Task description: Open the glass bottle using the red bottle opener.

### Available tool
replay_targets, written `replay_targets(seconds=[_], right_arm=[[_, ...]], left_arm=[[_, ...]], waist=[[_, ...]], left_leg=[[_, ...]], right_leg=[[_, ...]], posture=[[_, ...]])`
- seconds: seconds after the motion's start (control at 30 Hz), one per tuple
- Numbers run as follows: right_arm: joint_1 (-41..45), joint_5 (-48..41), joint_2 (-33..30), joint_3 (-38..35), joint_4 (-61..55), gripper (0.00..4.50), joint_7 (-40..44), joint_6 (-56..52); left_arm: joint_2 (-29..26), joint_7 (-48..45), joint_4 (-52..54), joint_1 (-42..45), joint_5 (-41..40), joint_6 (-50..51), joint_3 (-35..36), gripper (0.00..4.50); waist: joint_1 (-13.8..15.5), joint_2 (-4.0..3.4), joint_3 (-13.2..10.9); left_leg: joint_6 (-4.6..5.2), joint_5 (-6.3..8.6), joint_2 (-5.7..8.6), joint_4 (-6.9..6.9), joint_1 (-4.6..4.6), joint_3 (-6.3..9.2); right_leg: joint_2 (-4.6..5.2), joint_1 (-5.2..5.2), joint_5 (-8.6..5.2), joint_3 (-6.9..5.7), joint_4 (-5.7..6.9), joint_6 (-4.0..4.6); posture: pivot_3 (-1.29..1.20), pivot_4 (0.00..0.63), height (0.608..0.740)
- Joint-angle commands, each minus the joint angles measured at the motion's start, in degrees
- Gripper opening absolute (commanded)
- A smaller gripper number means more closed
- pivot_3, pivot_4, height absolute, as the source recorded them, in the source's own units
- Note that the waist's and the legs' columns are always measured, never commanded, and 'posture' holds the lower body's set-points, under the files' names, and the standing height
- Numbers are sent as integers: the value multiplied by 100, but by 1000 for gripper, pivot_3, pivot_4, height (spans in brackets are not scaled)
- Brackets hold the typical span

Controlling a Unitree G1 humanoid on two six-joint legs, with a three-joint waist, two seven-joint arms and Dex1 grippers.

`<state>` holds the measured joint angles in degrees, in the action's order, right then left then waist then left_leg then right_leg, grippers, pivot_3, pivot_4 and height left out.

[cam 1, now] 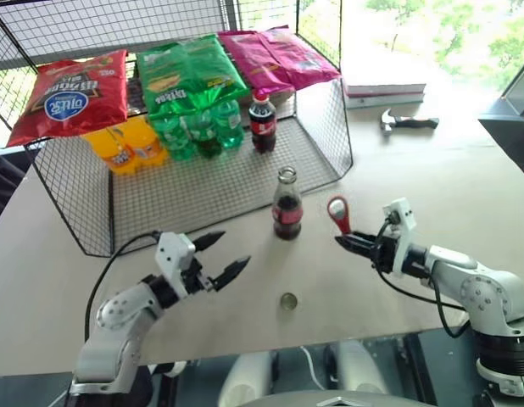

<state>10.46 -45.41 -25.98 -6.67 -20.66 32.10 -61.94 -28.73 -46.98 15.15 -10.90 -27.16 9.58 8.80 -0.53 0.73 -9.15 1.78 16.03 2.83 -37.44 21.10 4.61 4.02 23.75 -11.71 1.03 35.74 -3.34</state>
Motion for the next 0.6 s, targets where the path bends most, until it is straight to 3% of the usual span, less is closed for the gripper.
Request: replay_targets(seconds=[0.03,0.1,0.27,0.4,0.6], right_arm=[[-98,-71,-467,-123,-77,3359,413,73],[-243,365,-828,18,20,4350,680,617],[-727,1101,-1316,-139,501,4350,1579,2382],[-1122,2223,-1679,-244,1248,4350,2193,4815],[-1451,2087,-1799,-796,1990,4350,2978,6050]], left_arm=[[-36,209,391,-239,-128,237,174,4500],[-75,341,453,-394,36,254,208,4500],[-175,470,619,-813,114,256,402,4500],[-275,435,603,-1084,89,193,666,4500],[-248,448,553,-1273,187,-57,854,4500]], waist=[[0,0,0],[-2,0,0],[-3,3,-1],[-1,5,-2],[3,7,-3]], left_leg=[[1,1,1,0,0,0],[4,2,2,0,1,0],[4,3,-1,0,2,-1],[5,3,-1,-4,-2,-11],[4,2,-5,-4,-7,-12]], right_leg=[[1,0,0,1,-1,0],[-1,-1,0,-1,-5,-1],[-2,-1,-2,-5,-6,-3],[-1,-6,-3,-1,-6,-6],[-3,-9,-3,2,-7,-4]], posture=[[0,150,740],[0,150,740],[0,150,740],[0,150,740],[0,150,740]])
